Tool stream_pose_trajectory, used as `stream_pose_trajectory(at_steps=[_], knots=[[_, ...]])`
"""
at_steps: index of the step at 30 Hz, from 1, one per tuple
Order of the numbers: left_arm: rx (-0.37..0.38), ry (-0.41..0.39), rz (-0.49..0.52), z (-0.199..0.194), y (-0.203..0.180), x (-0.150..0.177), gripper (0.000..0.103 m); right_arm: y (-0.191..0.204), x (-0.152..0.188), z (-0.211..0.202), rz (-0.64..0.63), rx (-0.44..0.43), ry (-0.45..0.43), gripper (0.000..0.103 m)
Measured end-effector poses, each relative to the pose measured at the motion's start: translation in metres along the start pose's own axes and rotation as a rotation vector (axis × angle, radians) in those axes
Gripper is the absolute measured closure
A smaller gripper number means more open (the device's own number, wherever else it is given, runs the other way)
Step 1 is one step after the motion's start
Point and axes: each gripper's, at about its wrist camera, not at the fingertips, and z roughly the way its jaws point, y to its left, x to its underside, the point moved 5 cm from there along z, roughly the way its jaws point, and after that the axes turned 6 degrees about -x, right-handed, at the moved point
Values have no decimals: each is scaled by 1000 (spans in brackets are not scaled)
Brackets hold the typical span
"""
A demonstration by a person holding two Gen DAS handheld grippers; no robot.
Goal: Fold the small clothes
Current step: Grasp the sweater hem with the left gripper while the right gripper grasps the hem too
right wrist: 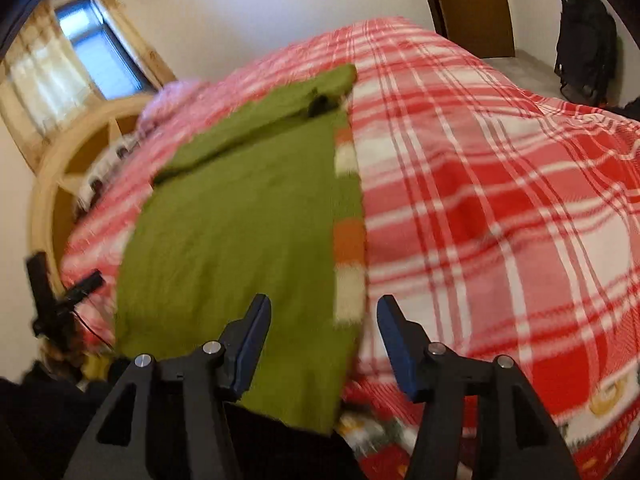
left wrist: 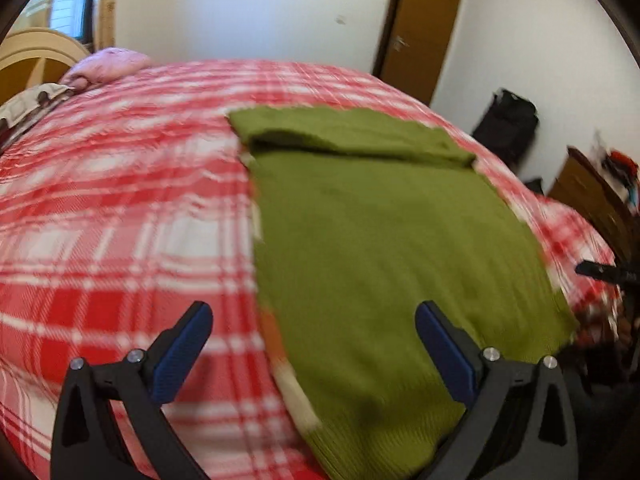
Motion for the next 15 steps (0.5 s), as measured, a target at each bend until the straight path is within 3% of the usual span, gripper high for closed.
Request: stream_pose_trajectory(at_steps=[5, 13, 15], knots=[[75, 55, -52, 3, -13, 27, 0, 0, 14, 13, -9, -4, 67, 47], [147, 47, -94, -2, -18, 43, 1, 9, 39, 41, -48, 11, 205, 47], [168, 62, -110, 0, -17, 46, 7, 10, 43, 43, -46, -3, 217, 47]])
